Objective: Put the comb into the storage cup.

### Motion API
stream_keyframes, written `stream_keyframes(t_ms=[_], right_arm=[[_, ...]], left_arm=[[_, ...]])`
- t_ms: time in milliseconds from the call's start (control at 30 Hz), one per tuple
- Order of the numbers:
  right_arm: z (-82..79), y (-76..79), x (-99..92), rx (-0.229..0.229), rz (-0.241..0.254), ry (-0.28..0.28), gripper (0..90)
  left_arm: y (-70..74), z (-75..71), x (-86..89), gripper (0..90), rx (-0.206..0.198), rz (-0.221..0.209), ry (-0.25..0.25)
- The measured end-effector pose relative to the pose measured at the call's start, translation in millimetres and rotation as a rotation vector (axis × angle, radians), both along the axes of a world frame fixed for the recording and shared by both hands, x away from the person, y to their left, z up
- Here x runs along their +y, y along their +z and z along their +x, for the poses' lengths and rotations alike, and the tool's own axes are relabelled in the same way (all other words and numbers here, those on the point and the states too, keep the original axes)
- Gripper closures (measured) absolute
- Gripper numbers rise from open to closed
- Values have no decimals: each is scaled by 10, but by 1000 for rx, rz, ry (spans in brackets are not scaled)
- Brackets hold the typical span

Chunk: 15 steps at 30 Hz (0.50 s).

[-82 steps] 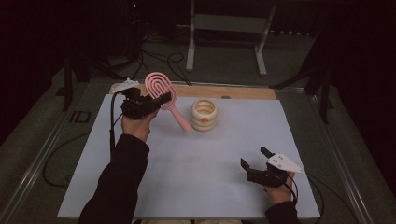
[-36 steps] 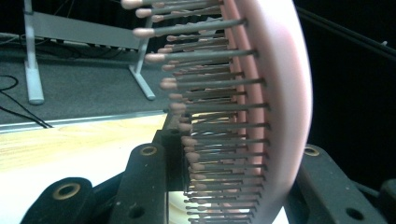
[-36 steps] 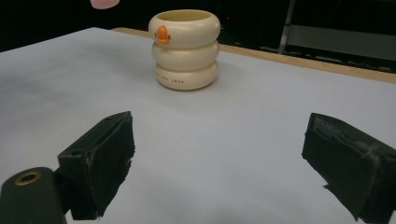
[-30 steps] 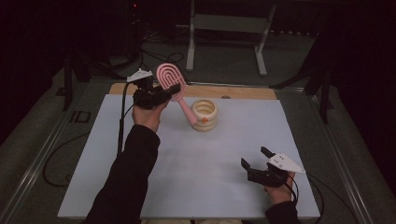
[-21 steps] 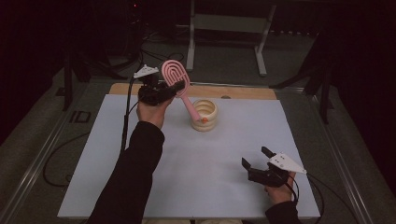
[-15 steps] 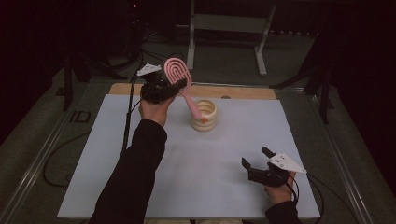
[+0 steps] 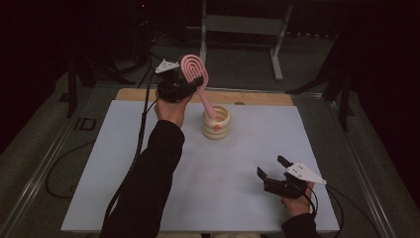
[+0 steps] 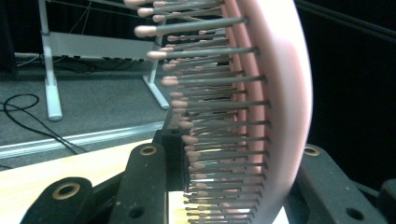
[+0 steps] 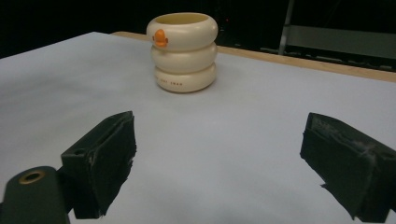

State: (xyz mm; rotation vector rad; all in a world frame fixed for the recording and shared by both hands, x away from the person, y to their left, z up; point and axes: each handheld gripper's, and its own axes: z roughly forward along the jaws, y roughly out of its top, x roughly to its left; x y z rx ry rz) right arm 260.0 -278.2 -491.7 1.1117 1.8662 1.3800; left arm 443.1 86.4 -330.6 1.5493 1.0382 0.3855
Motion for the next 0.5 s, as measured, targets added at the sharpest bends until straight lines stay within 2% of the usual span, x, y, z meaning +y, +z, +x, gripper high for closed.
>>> stream_keyframes(t_ms=[233, 500], right_arm=[[-3, 4, -4, -3, 7, -1, 103], [2, 6, -27, 5, 13, -14, 101]], left_arm=[[-44, 59, -73, 641, -1, 4, 20], [-174, 141, -167, 641, 17, 25, 45]])
